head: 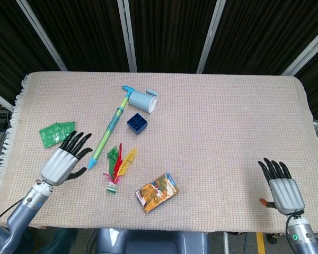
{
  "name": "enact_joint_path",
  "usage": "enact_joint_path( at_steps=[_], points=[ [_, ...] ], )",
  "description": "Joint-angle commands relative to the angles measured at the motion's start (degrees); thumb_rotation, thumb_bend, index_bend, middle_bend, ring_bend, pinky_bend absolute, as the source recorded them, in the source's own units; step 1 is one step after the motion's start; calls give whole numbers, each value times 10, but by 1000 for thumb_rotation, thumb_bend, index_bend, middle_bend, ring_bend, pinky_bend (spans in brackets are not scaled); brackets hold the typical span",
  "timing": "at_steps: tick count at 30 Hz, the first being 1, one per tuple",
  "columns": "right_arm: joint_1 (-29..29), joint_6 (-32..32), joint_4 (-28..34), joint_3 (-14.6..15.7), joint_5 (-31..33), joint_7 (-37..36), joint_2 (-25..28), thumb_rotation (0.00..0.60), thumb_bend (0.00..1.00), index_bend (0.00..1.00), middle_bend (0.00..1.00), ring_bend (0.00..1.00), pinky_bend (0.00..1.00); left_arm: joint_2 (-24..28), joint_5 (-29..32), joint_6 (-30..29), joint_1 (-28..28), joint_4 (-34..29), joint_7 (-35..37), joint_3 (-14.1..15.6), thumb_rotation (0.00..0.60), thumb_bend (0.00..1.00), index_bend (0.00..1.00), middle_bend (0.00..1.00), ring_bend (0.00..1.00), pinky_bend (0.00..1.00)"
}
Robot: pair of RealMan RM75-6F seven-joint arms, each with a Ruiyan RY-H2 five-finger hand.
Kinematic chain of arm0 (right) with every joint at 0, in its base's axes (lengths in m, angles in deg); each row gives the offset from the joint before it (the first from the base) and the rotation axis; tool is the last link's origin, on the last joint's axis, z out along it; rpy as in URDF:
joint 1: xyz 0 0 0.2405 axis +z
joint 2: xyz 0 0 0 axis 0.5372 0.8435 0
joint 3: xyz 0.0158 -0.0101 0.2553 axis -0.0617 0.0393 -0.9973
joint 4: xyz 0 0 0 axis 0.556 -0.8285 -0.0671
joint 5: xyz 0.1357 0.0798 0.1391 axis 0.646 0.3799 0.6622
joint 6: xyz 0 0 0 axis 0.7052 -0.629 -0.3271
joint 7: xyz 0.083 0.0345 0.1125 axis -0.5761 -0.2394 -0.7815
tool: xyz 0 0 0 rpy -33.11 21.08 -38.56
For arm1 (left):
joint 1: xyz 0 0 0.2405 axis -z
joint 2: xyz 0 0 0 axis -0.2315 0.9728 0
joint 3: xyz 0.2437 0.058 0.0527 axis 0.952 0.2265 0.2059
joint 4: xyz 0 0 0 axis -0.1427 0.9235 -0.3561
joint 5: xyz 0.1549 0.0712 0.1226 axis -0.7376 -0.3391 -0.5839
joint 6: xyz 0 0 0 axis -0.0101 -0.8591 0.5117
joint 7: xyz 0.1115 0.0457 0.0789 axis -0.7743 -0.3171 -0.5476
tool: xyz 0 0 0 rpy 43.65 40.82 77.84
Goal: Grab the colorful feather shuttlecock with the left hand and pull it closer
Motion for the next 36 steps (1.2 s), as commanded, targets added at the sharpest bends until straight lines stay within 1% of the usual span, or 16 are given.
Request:
enact_joint_path(
  at_steps=[1, 5, 9, 11, 14, 17, 22, 32, 36],
  points=[
    [2, 3, -5, -5, 9, -2, -1, 600, 20, 0, 0, 0, 0, -36, 47, 100, 63, -12, -90, -27, 565, 227, 292, 0, 0, 0],
    [5, 9, -10, -9, 18, -6, -2, 600, 20, 0, 0, 0, 0, -67, 65, 131, 90, 13, -136, -35, 567, 228, 298, 0, 0, 0],
    [10, 22, -20, -11, 31, -12, -5, 600, 24, 0, 0, 0, 0, -105, 81, 158, 118, 39, -115, -40, 565, 229, 293, 0, 0, 0],
    [18, 38, -35, -17, 50, -8, -12, 600, 27, 0, 0, 0, 0, -125, 88, 168, 136, 53, -129, -44, 566, 229, 298, 0, 0, 0],
    [22, 44, -47, -21, 61, -4, -18, 600, 28, 0, 0, 0, 0, -136, 99, 174, 143, 57, -140, -44, 568, 228, 304, 0, 0, 0],
    [21, 35, -55, -24, 59, -7, -22, 600, 32, 0, 0, 0, 0, -134, 122, 193, 150, 50, -161, -42, 566, 227, 306, 0, 0, 0],
    [18, 25, -59, -25, 59, -7, -24, 600, 37, 0, 0, 0, 0, -125, 148, 200, 154, 38, -181, -44, 566, 227, 313, 0, 0, 0],
    [22, 31, -71, -26, 71, 6, -35, 600, 39, 0, 0, 0, 0, -96, 188, 213, 161, 6, -200, -41, 566, 228, 311, 0, 0, 0],
    [23, 32, -72, -28, 77, 10, -37, 600, 39, 0, 0, 0, 0, -90, 213, 221, 165, 1, -222, -41, 566, 228, 318, 0, 0, 0]
  ],
)
